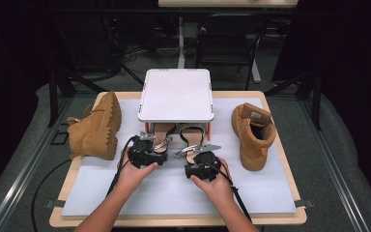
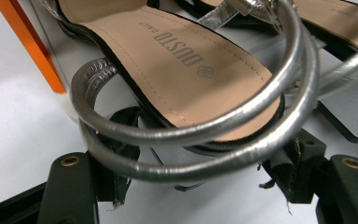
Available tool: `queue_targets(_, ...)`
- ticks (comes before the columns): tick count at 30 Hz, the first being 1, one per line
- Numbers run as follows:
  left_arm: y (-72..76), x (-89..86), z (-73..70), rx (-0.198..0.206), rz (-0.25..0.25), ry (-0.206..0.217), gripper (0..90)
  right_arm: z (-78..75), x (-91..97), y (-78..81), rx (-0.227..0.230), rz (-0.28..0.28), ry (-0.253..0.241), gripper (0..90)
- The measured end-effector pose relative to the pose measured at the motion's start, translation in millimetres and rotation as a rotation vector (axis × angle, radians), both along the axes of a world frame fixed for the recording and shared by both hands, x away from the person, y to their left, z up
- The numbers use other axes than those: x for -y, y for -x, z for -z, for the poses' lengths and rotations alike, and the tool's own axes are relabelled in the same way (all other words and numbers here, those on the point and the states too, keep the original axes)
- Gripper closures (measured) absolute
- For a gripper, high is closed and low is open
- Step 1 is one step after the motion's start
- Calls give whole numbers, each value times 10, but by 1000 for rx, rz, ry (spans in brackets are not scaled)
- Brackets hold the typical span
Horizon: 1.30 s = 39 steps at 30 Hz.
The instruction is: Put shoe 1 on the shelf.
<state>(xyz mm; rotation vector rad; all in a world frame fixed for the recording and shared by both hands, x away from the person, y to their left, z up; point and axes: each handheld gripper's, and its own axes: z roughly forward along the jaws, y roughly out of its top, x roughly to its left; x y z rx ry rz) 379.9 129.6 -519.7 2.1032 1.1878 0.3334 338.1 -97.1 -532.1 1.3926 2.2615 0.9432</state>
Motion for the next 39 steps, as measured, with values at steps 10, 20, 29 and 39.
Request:
queue_targets(10,-84,18,46,14,-25,8,331,0,-90,-277,47,38,11,304)
queue_targets(20,-172,66,80,12,-52,4,333,30,-82,-441,59,104,6,351)
queue_targets(29,-235,107,142,21,-53,-12,333,94,-199,-467,83,146,6,350)
queue_targets(39,-212,71,168,36,-56,4,335,98,-203,-442,86,131,2,356)
